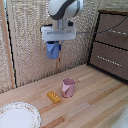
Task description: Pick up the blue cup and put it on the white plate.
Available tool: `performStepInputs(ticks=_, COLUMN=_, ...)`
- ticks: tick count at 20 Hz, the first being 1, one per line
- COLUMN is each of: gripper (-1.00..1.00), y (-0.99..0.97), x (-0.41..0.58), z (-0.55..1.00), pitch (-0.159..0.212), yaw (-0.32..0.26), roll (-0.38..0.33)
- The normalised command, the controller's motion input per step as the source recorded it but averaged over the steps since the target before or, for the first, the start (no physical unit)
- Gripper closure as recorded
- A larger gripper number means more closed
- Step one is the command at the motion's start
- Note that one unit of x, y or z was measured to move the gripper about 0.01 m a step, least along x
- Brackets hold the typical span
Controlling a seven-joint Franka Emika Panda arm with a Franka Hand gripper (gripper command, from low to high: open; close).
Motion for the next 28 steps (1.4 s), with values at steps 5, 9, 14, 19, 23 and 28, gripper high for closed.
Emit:
performStepInputs(ticks=5, gripper=1.0, y=0.92, x=-0.398, z=0.04, pitch=0.0, yaw=0.0, roll=0.0)
performStepInputs(ticks=9, gripper=1.0, y=0.9, x=-0.493, z=0.0, pitch=-0.007, yaw=0.0, roll=0.0)
performStepInputs(ticks=14, gripper=1.0, y=0.9, x=-0.522, z=-0.02, pitch=-0.005, yaw=0.0, roll=0.0)
performStepInputs(ticks=19, gripper=1.0, y=0.87, x=-0.518, z=-0.18, pitch=-0.015, yaw=0.0, roll=0.009)
performStepInputs(ticks=23, gripper=1.0, y=0.64, x=-0.331, z=-0.33, pitch=-0.067, yaw=0.002, roll=-0.002)
performStepInputs(ticks=28, gripper=1.0, y=0.47, x=-0.067, z=-0.48, pitch=-0.111, yaw=0.004, roll=-0.085)
